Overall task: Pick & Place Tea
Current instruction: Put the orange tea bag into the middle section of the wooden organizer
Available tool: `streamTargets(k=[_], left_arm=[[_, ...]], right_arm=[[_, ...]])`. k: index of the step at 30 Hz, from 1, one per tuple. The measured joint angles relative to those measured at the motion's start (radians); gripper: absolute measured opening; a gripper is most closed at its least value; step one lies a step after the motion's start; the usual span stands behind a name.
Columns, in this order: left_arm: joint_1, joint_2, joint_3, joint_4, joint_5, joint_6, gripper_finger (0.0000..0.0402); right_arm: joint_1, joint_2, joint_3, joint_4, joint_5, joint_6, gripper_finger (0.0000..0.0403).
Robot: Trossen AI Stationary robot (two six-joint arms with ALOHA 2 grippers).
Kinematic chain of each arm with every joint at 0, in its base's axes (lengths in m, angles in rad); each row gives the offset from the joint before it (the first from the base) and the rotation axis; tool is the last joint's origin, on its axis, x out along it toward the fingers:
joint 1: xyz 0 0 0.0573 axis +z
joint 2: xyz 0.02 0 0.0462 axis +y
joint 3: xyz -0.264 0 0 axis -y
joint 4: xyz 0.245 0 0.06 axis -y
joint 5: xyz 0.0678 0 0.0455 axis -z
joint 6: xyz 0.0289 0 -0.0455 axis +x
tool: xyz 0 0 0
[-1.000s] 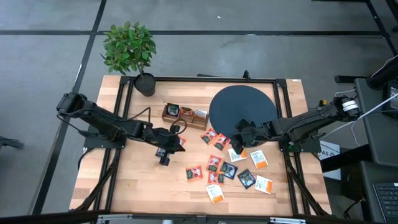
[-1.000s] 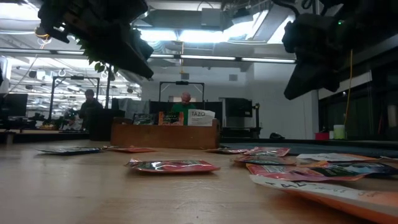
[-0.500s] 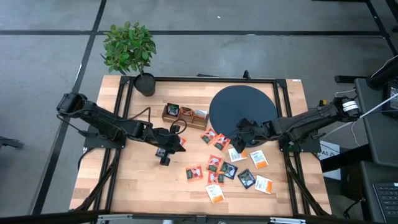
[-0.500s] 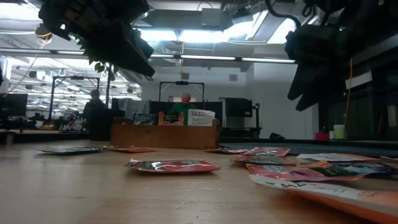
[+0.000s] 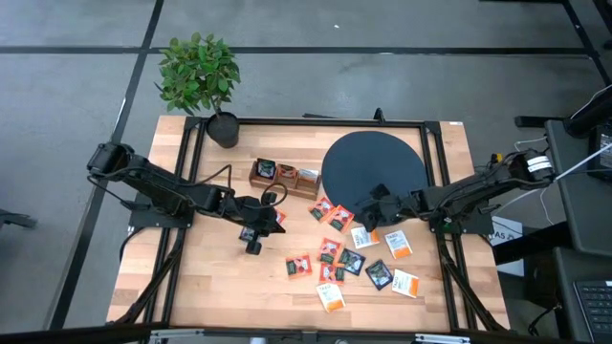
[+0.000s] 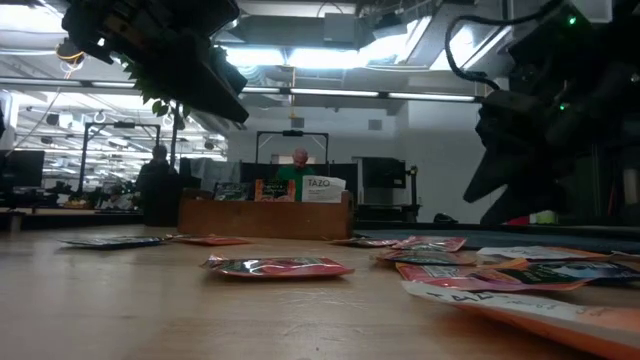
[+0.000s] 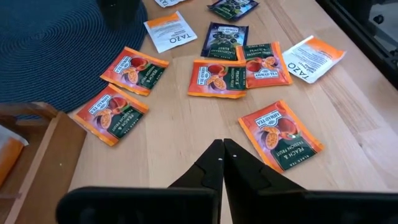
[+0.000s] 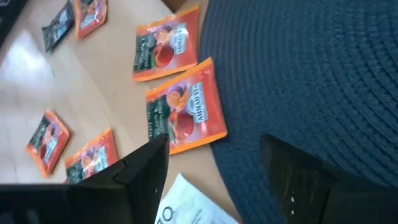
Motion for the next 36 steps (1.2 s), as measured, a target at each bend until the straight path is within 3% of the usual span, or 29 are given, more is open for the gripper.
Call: streamTargets(k=[6,15,23,36], left_arm=[[0.0,0.0,0.0,0.002,0.0,-0.003,0.0002],[0.0,0.0,0.0,0.003,0.0,-0.011,0.0004],[0.0,0.0,0.001,0.002,0.0,-0.012,0.0006],[0.0,0.0,0.001,0.0,0.003,-0.011,0.0003]], right_arm=[[-0.026,0.017,-0.003,0.04,0.0,-0.007,0.0252],[-0.031,0.153,0.0,0.168,-0.017,0.001,0.0252],[-0.032,0.245,0.065,0.169,-0.042,-0.01,0.0252],[-0.034,0.254,0.084,0.164,-0.062,-0.006,0.0252]])
